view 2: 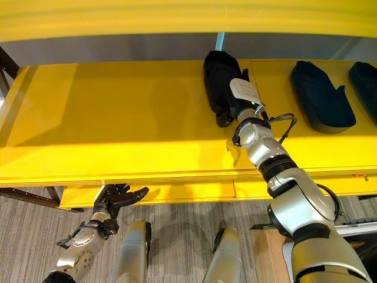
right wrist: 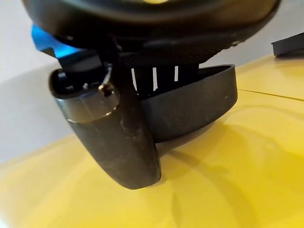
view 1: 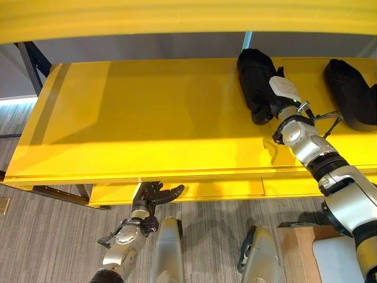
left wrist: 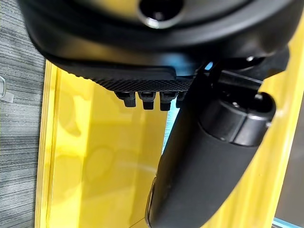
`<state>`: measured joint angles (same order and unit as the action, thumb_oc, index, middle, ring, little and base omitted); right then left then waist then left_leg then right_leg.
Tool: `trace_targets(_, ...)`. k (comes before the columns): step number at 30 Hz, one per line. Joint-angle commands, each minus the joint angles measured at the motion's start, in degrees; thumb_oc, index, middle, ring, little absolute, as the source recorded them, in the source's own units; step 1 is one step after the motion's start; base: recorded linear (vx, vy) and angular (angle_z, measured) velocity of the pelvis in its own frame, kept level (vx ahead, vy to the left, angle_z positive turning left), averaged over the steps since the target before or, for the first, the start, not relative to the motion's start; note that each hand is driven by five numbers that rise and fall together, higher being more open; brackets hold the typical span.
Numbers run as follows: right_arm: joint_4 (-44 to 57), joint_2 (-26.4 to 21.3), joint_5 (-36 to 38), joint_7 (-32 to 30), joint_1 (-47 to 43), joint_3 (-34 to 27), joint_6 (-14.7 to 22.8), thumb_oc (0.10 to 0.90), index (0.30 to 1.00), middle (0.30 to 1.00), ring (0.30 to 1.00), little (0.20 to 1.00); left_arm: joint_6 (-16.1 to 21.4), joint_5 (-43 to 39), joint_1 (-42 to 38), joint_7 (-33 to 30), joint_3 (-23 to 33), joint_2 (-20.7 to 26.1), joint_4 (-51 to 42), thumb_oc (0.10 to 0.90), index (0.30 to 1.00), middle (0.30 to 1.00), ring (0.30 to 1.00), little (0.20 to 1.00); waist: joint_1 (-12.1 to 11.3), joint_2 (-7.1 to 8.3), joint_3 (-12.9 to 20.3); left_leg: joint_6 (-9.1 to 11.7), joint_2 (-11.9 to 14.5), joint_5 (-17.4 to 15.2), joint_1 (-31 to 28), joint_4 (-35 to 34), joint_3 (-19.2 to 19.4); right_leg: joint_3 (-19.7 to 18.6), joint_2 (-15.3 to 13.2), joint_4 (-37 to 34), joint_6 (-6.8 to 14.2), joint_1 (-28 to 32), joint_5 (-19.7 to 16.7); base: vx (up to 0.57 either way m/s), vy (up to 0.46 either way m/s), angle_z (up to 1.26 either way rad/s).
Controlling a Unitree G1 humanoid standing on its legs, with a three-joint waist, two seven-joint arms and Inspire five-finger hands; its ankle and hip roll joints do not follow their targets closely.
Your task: Move parts from the plastic box to the shelf.
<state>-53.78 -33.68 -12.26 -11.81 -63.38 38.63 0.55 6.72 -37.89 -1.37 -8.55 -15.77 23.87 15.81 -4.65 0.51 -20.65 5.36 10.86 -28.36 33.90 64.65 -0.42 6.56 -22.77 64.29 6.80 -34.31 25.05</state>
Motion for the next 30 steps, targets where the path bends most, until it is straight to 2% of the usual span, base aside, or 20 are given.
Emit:
trace_targets(1,-1.25,1.05,-0.48,-0.12,2.71,0.00,-0.23,0.400,0.300,0.300,0.300,0.300,7.28,1.33,-5.10,-0.23,0.06,1.11,-4.77,0.900,1.000,1.000,1.000,1.000,-1.44,-0.23,2.90,-2.45,-0.58,-5.03,-0.68,1.54,-1.59,0.14,2.36,1.36,-4.59,3.52,6.06,0.00,0.000,0.00)
trace_targets(3,1.07,0.58,-1.19,0.25,6.00,-0.82,-0.05,0.400,0.300,0.300,0.300,0.300,7.24,1.53,-5.18,-0.61,0.58,0.65,-4.35,0.900,1.000,1.000,1.000,1.000,-0.83,-0.02,3.09,-2.41,-0.52,-5.07,-0.46,1.65,-1.54,0.11,2.34,1.63,-4.60,3.26,6.12,-0.03,-0.003,0.02)
trace_targets(5,1.26,0.26,-1.51,0.48,8.19,-1.60,0.06,0.400,0.300,0.300,0.300,0.300,7.33,1.94,-5.52,-0.89,0.93,0.50,-3.78,0.900,1.000,1.000,1.000,1.000,-0.40,0.15,3.12,-2.62,-0.69,-3.67,0.29,1.14,-1.38,0.18,2.27,1.03,-5.06,2.63,4.92,-0.03,-0.002,0.00)
trace_targets(6,0.97,0.33,-1.10,0.30,9.04,-2.37,0.10,0.400,0.300,0.300,0.300,0.300,7.31,1.96,-5.38,-0.93,1.01,0.50,-3.67,0.900,1.000,1.000,1.000,1.000,-0.35,0.06,3.10,-2.38,-0.37,-5.03,-0.31,1.56,-1.45,0.08,2.41,1.42,-4.67,3.09,6.04,0.00,-0.003,-0.03)
trace_targets(7,0.93,0.28,-0.95,0.16,9.25,-2.74,0.11,0.400,0.300,0.300,0.300,0.300,7.33,1.95,-5.34,-0.91,1.10,0.51,-3.94,0.900,1.000,1.000,1.000,1.000,-0.29,0.10,3.03,-2.63,-0.56,-3.65,0.47,1.21,-1.47,0.22,2.35,0.98,-5.08,2.39,4.84,0.00,0.000,0.00)
trace_targets(9,1.01,0.41,-0.82,0.01,10.85,-3.65,0.19,0.400,0.300,0.300,0.300,0.300,7.32,2.08,-5.00,-0.84,1.13,0.32,-4.04,0.900,1.000,1.000,1.000,1.000,-0.12,0.16,2.99,-2.66,-0.56,-3.69,0.52,1.20,-1.37,0.22,2.36,1.01,-4.98,2.20,4.66,-0.01,-0.002,-0.01)
trace_targets(10,1.33,0.36,-0.87,0.14,11.39,-3.65,0.15,0.400,0.300,0.300,0.300,0.300,7.27,2.16,-4.88,-0.83,1.14,0.24,-3.99,0.900,1.000,1.000,1.000,1.000,-0.06,0.11,3.03,-2.39,-0.29,-5.06,-0.12,1.60,-1.39,0.07,2.52,1.48,-4.55,2.78,5.81,0.00,0.000,0.00)
trace_targets(11,1.28,0.43,-0.98,0.11,11.88,-3.84,0.14,0.400,0.300,0.300,0.300,0.300,7.28,2.23,-4.95,-0.85,1.07,0.24,-3.85,0.900,1.000,1.000,1.000,1.000,0.09,0.19,3.04,-2.62,-0.51,-3.69,0.59,1.15,-1.37,0.13,2.45,1.01,-4.94,2.12,4.63,0.00,0.000,0.00)
trace_targets(13,1.34,0.55,-1.20,0.20,12.39,-3.85,0.07,0.400,0.300,0.300,0.300,0.300,7.22,2.31,-4.94,-0.92,1.14,0.21,-3.73,0.900,1.000,1.000,1.000,1.000,0.16,0.26,3.08,-2.62,-0.50,-3.69,0.67,1.11,-1.40,0.12,2.50,0.96,-4.91,2.08,4.54,-0.01,-0.013,-0.01)
trace_targets(14,1.33,0.60,-1.20,0.21,12.46,-3.80,0.07,0.400,0.300,0.300,0.300,0.300,7.21,2.31,-4.85,-0.92,1.14,0.21,-3.70,0.900,1.000,1.000,1.000,1.000,0.08,0.21,3.11,-2.38,-0.28,-5.05,-0.04,1.47,-1.40,0.00,2.60,1.38,-4.48,2.68,5.69,0.06,-0.005,0.00)
trace_targets(16,0.89,0.60,-1.19,0.12,12.61,-4.05,0.02,0.400,0.300,0.300,0.300,0.300,7.21,2.40,-4.82,-0.85,1.10,0.21,-3.71,0.900,1.000,1.000,1.000,1.000,0.07,0.19,3.13,-2.34,-0.37,-4.94,0.00,1.41,-1.40,0.04,2.54,1.27,-4.51,2.67,5.72,-0.01,-0.001,0.02)
trace_targets(17,0.87,0.55,-1.26,0.11,12.66,-4.16,0.01,0.400,0.300,0.300,0.300,0.300,7.25,2.40,-4.86,-0.88,1.18,0.20,-3.70,0.900,1.000,1.000,1.000,1.000,0.13,0.24,3.06,-2.61,-0.59,-3.58,0.76,1.09,-1.39,0.19,2.45,0.91,-4.95,2.08,4.56,-0.08,-0.001,0.00)
trace_targets(18,0.79,0.54,-1.39,0.15,12.84,-4.17,0.01,0.400,0.300,0.300,0.300,0.300,7.22,2.43,-4.87,-0.86,1.26,0.20,-3.64,0.900,1.000,1.000,1.000,1.000,0.10,0.21,3.07,-2.60,-0.59,-3.53,0.76,1.01,-1.40,0.23,2.45,0.86,-4.95,2.08,4.55,0.00,0.000,0.00)
trace_targets(19,0.79,0.58,-1.53,0.29,13.14,-4.14,0.09,0.400,0.300,0.300,0.300,0.300,7.23,2.44,-4.78,-0.81,1.35,0.19,-3.60,0.900,1.000,1.000,1.000,1.000,0.01,0.14,3.08,-2.38,-0.40,-4.86,0.15,1.43,-1.45,0.10,2.58,1.31,-4.55,2.64,5.68,0.04,-0.011,-0.01)
trace_targets(23,0.60,0.68,-1.94,0.22,13.79,-4.25,0.16,0.400,0.300,0.300,0.300,0.300,7.27,2.54,-4.78,-0.80,1.49,0.08,-3.48,0.900,1.000,1.000,1.000,1.000,0.00,0.21,2.94,-2.38,-0.33,-4.73,0.29,1.49,-1.56,0.17,2.63,1.38,-4.53,2.54,5.66,0.00,-0.006,0.03)
trace_targets(27,0.97,0.59,-2.46,0.59,14.61,-4.23,0.25,0.400,0.300,0.300,0.300,0.300,7.37,2.48,-4.88,-0.78,1.48,0.05,-3.28,0.900,1.000,1.000,1.000,1.000,0.09,0.46,3.07,-2.55,-0.54,-2.98,1.18,0.78,-1.67,0.56,2.56,0.62,-4.95,1.98,4.24,-0.04,-0.002,0.00)
trace_targets(28,1.60,0.47,-2.88,0.75,15.11,-4.08,0.35,0.400,0.300,0.300,0.300,0.300,7.43,2.64,-4.88,-0.85,1.62,0.02,-3.08,0.900,1.000,1.000,1.000,1.000,0.09,0.56,3.15,-2.27,-0.29,-4.33,0.46,1.08,-1.59,0.50,2.75,0.92,-4.47,2.52,5.28,0.00,0.000,0.00)
trace_targets(29,1.64,0.41,-2.88,0.74,15.06,-4.14,0.34,0.400,0.300,0.300,0.300,0.300,7.44,2.65,-4.97,-0.85,1.61,0.03,-3.11,0.900,1.000,1.000,1.000,1.000,0.15,0.60,3.12,-2.51,-0.51,-2.95,1.18,0.70,-1.58,0.63,2.64,0.49,-4.91,1.92,4.11,0.05,-0.014,0.00)
trace_targets(30,3.04,-0.08,-3.85,1.17,16.09,-3.92,0.51,0.400,0.300,0.300,0.300,0.300,7.47,2.62,-4.87,-0.91,1.83,-0.22,-2.92,0.900,1.000,1.000,1.000,1.000,0.23,0.73,3.19,-2.20,-0.13,-4.28,0.55,0.99,-1.63,0.58,2.86,0.75,-4.43,2.51,5.23,-0.08,0.000,0.01)
